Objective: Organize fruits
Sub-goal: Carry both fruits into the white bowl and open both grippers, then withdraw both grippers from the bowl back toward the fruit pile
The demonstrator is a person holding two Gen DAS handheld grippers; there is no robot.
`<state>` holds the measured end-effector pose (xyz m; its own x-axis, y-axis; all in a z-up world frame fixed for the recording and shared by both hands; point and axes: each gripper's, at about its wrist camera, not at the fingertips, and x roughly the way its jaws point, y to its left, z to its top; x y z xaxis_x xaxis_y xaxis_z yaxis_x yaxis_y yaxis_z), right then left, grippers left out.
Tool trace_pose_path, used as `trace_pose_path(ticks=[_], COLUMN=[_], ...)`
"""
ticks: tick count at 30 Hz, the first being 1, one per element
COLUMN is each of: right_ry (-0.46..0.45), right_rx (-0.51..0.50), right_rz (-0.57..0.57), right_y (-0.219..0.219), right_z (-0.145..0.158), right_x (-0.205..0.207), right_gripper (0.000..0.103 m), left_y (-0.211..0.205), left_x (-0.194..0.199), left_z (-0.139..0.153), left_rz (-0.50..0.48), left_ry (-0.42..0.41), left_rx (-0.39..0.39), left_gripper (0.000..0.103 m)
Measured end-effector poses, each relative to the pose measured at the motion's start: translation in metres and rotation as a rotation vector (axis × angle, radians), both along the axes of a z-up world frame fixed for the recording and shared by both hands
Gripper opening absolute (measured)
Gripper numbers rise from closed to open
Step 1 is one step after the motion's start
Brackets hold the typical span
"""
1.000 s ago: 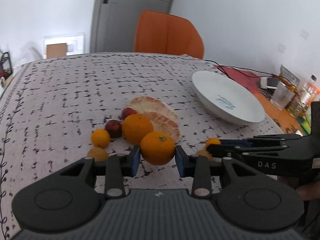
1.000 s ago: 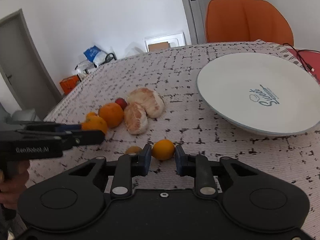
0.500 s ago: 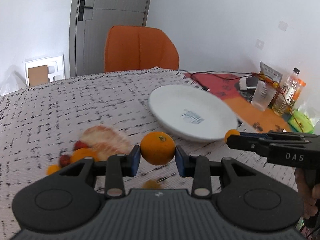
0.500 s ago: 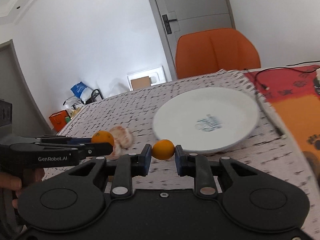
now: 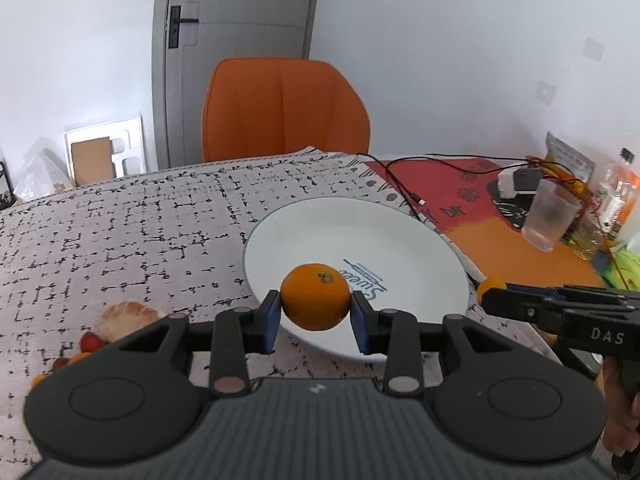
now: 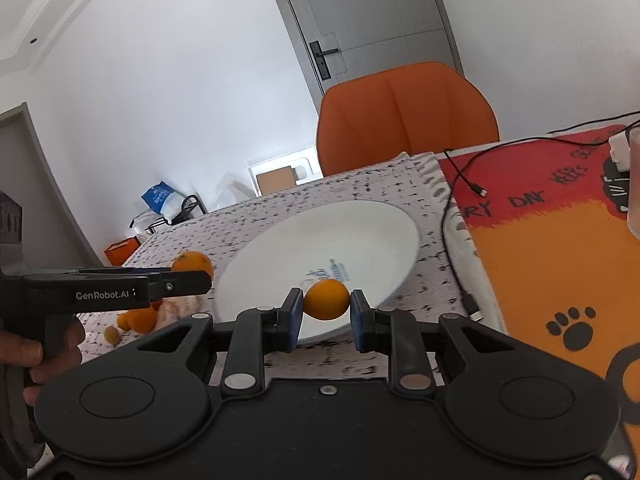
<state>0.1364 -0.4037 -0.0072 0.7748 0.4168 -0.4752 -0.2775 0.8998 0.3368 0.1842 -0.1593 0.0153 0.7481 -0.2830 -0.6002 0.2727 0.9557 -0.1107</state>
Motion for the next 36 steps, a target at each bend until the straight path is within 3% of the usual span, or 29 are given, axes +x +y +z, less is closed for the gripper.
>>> trace_pose_path(ticks=[11,20,23,25,30,36], right_ry=[0.007,0.035,0.031,0.031,0.034,0.018], right_rx=[-0.005,-0.032,-0.037,-0.045,-0.045,-0.045], right_rz=[0.099,0.12,0.104,0.08,0.015,-0.019], right_y=[-0.007,0.006,0.011,0.014,0.022,0.037], right_z=[-0.001,-0.004,-0.002,-0.001,0.005,0.016], right_x=[0.028,0.038,0.038,0.037,0.016,-0.013], right_gripper=[0.024,0.024,0.029,0.03,0.036,0.055], left_y=[-0.014,0.01,0.025,0.036,0.067,0.097], left_x=[0.033,0.015,0.0,-0.005,-0.028,-0.049], left_z=[-0.018,0.001,0.009,0.013,0.022,0.025], left_rz=[0.045,0.102,0.118,0.132,0.162,0.178], left_ry=[0.102,0.054,0.037,0.037,0.003,-0.005], left_rx=[0.044,0.027,0.044,0.043,0.025,0.014], left_gripper=[0.036,0.039,0.04,0.043,0.073,0.082])
